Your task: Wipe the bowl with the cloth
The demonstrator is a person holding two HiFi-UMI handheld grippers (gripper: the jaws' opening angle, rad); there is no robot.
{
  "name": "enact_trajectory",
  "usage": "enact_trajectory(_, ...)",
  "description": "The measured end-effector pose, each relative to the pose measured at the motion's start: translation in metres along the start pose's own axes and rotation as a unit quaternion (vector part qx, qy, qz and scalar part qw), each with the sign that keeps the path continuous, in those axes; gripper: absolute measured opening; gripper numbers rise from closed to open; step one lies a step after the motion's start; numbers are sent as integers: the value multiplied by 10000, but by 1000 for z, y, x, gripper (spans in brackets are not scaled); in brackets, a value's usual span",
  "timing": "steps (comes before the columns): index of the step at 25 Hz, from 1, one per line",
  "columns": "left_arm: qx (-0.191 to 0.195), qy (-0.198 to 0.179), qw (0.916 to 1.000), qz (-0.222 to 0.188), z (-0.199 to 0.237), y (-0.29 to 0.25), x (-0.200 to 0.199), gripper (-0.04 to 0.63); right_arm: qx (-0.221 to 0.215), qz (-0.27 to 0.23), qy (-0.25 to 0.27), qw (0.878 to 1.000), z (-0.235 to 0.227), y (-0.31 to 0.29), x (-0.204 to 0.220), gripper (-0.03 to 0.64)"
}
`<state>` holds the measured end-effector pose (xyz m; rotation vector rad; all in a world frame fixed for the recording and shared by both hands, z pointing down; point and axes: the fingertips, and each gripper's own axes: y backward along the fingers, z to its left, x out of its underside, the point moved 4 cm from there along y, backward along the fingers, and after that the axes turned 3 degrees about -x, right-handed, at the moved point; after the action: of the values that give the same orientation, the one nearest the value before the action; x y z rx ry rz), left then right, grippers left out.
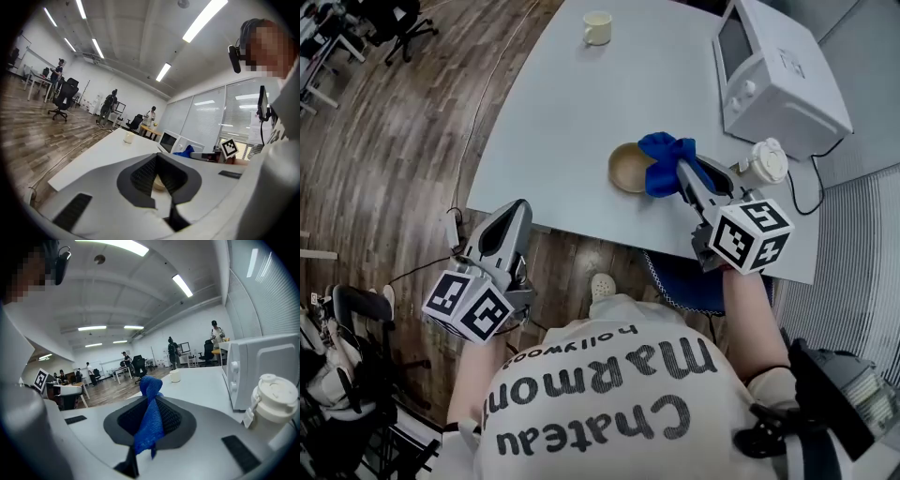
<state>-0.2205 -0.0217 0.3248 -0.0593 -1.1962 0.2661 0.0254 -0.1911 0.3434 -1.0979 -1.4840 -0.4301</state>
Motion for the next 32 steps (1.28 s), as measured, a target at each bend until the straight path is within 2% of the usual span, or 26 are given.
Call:
enact_trajectory(3, 204, 119, 9997, -12, -3, -29, 1, -2, -16, -51, -228, 9997, -12, -12, 3, 44)
enact_trajectory(6, 158, 237, 9996, 61, -5, -58, 10, -1, -100, -170, -469, 9987, -21, -26, 4, 44)
enact_trajectory(13, 486, 591, 9938, 804, -21, -100, 37, -2, -193, -259, -768, 9965, -19, -39, 13, 44)
enact_trajectory(16, 426, 893, 9915, 844, -13, -116, 41, 62, -109, -213, -865, 9960, -22, -43, 22, 44)
enact_trajectory(18, 482, 1061, 9891, 905, -9, -127, 43, 164, -28, -191, -930, 9955, -24, -45, 25, 44)
enact_trajectory(21, 580, 1134, 9852, 1143, -4, -140, 49, 183, 128, -113, -988, 9950, -18, -46, 25, 44)
enact_trajectory(26, 297, 1051, 9746, 1957, 12, -176, 81, 183, 555, -35, -1083, 9926, -27, -42, 27, 44)
enact_trajectory(29, 384, 1029, 9621, 2495, 11, -197, 101, 183, 723, 17, -1046, 9919, -31, -45, 30, 44)
enact_trajectory(32, 485, 1020, 9481, 2972, 10, -212, 121, 183, 644, -53, -1119, 9916, -28, -53, 34, 44)
